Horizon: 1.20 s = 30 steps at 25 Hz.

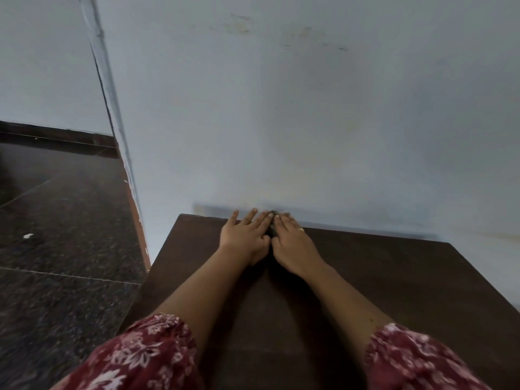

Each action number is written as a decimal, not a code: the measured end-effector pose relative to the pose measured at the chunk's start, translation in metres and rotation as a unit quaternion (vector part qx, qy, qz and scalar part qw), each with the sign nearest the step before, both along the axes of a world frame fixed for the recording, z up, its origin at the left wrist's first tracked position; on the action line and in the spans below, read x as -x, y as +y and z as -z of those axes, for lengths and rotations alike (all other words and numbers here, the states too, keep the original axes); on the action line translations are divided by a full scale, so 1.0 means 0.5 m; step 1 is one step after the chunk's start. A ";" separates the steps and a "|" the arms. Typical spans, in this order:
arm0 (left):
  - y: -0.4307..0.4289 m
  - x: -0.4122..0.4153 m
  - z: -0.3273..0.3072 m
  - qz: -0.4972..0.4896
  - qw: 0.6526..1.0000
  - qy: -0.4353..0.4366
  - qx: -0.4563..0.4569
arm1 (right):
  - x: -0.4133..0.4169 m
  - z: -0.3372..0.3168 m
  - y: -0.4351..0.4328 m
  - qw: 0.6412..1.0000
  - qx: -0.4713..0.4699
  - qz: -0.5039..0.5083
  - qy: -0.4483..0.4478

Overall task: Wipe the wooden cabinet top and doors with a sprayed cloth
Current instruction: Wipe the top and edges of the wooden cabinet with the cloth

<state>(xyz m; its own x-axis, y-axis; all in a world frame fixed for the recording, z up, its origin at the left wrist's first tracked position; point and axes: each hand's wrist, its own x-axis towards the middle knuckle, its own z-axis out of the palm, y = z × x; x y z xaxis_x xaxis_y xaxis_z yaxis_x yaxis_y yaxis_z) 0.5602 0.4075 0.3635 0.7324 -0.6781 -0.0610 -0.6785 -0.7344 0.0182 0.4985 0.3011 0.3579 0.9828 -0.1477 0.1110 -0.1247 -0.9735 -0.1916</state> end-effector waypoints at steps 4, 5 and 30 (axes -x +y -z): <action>0.107 -0.035 -0.001 -0.057 0.998 0.003 -0.013 | -0.058 -0.004 0.101 0.998 -0.008 -0.057 0.002; 0.132 -0.039 -0.001 -0.071 0.997 -0.001 -0.017 | -0.068 -0.006 0.123 0.997 -0.005 -0.071 0.003; 0.394 0.128 -0.024 -0.152 0.987 0.043 -0.021 | 0.047 0.012 0.369 0.981 -0.025 -0.191 0.032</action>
<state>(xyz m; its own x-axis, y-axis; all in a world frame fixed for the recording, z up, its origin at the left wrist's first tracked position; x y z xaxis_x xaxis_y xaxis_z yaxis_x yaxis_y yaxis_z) 0.4960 0.6043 0.3757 0.8926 -0.4232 -0.1555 -0.4239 -0.9052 0.0303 0.4751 0.4854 0.3520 0.9723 0.2281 0.0502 0.2334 -0.9413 -0.2439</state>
